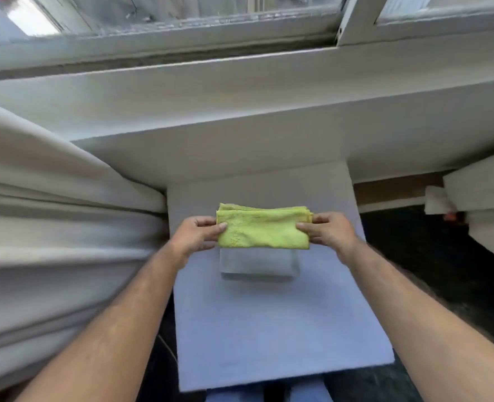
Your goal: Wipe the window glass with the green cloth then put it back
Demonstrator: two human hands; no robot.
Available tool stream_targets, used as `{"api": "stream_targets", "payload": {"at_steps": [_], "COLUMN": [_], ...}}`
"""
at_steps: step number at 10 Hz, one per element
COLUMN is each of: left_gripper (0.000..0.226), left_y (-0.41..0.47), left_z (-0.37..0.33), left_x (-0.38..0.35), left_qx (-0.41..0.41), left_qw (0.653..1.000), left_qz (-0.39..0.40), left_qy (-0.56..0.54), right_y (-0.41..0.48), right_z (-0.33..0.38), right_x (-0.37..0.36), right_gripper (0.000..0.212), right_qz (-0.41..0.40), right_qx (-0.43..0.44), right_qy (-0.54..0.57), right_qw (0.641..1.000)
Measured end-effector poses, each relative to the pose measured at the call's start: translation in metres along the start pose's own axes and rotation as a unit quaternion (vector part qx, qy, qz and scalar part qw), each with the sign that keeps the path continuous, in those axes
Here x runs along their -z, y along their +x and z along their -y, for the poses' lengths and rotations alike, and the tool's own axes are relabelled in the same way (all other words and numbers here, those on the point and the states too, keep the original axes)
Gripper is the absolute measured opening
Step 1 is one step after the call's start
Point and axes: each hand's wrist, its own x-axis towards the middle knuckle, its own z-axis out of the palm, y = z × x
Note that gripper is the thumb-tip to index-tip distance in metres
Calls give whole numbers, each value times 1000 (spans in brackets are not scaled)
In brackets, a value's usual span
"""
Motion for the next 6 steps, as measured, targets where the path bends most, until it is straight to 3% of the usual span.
{"api": "stream_targets", "payload": {"at_steps": [2,3,4,5,6], "left_gripper": [15,24,28,34,40], "left_y": [52,76,83,76,57], "left_z": [87,107,112,105,75], "left_x": [-32,-44,-53,-60,-53], "left_qx": [5,-2,-8,-61,-135], "left_qw": [994,970,915,880,871], "left_qz": [-83,-130,-166,-181,-203], "left_qy": [77,204,367,434,426], "right_y": [49,66,68,63,47], "right_z": [-96,-117,-121,-110,-72], "right_x": [-36,-46,-53,-56,-49], "right_gripper": [33,33,40,48,51], "right_qz": [-80,-119,-153,-153,-155], "right_qx": [-22,-2,7,58,182], "right_qy": [-68,-173,-274,-397,-481], "right_qw": [994,978,949,903,843]}}
